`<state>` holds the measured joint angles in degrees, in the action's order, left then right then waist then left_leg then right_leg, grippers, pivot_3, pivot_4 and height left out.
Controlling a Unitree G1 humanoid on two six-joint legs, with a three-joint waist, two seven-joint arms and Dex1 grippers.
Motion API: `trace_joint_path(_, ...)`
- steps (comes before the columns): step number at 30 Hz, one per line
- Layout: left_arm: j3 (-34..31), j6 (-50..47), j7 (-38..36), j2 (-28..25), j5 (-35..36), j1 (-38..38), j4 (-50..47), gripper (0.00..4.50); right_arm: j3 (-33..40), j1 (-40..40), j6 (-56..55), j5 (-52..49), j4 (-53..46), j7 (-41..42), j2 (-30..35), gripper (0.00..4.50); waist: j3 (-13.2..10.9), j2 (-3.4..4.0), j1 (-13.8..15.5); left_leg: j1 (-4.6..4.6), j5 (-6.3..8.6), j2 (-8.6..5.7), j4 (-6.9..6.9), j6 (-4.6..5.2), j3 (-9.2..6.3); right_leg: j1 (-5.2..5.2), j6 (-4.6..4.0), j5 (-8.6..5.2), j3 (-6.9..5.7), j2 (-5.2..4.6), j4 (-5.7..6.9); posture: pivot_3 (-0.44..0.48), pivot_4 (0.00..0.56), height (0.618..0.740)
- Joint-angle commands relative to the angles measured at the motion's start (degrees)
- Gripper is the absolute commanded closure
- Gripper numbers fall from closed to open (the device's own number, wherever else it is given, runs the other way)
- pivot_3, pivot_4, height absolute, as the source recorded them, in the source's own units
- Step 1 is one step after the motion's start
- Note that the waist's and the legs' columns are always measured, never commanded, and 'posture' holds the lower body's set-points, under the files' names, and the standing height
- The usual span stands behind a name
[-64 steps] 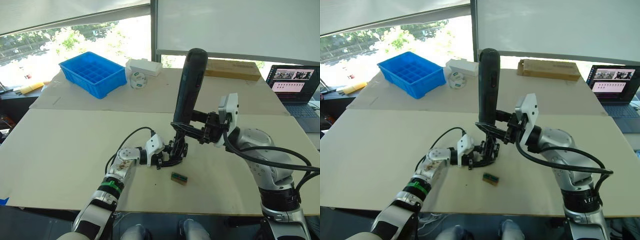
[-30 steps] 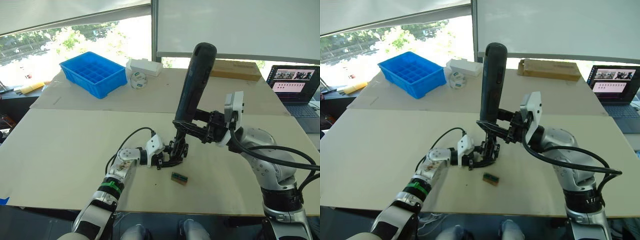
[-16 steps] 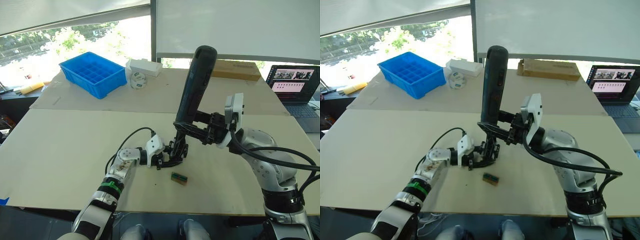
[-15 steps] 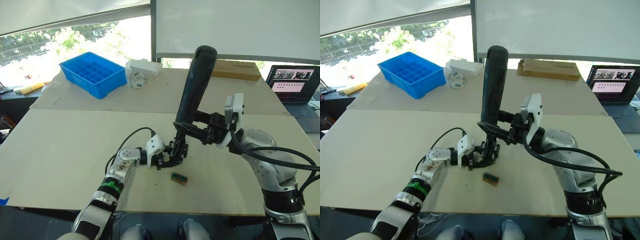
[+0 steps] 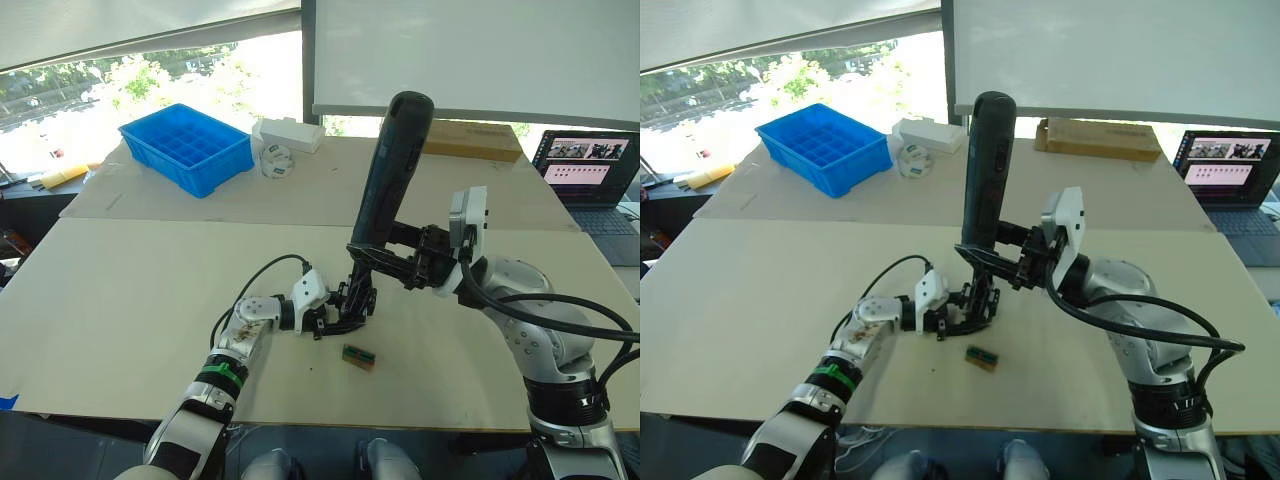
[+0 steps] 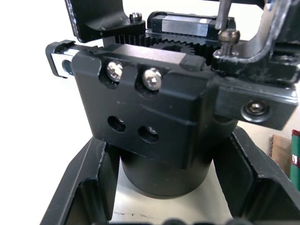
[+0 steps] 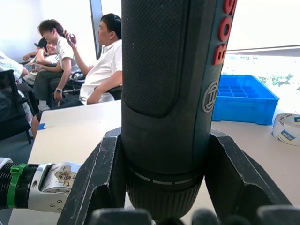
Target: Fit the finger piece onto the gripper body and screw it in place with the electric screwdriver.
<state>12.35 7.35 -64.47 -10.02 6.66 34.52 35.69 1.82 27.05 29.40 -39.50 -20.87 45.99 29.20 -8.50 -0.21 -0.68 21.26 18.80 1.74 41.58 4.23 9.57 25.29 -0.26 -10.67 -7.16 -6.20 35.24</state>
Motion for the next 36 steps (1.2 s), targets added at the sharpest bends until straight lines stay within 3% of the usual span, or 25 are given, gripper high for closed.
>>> trace_joint_path(1,1.3,-1.1,-0.5,0.3,-0.6,-2.0,1.3,2.14,0.2,1.0,0.6,-0.3,-1.6,0.4,1.0,2.58,0.0,0.0,0.0,0.0,0.0,0.0,0.0,0.0,0.0,0.0,0.0,0.0,0.0,0.0,0.0,0.0,0.15,0.74)
trace_joint_path(22,1.1,-1.3,-0.2,0.4,-0.5,-2.3,1.1,2.14,1.4,2.8,-0.1,1.2,-0.3,1.6,1.9,2.58,0.0,0.0,0.0,0.01,0.0,0.0,0.0,0.01,-0.01,0.0,0.0,0.0,-0.01,-0.02,-0.01,0.0,0.15,0.74)
trace_joint_path(36,1.2,-1.2,-0.2,0.4,-0.5,-2.4,0.8,2.14,3.0,2.6,-0.3,-0.3,-0.7,0.4,-1.5,2.58,0.0,0.0,0.0,0.01,0.0,0.0,0.0,0.01,0.0,0.0,0.0,0.0,-0.01,0.0,-0.01,0.0,0.15,0.74)
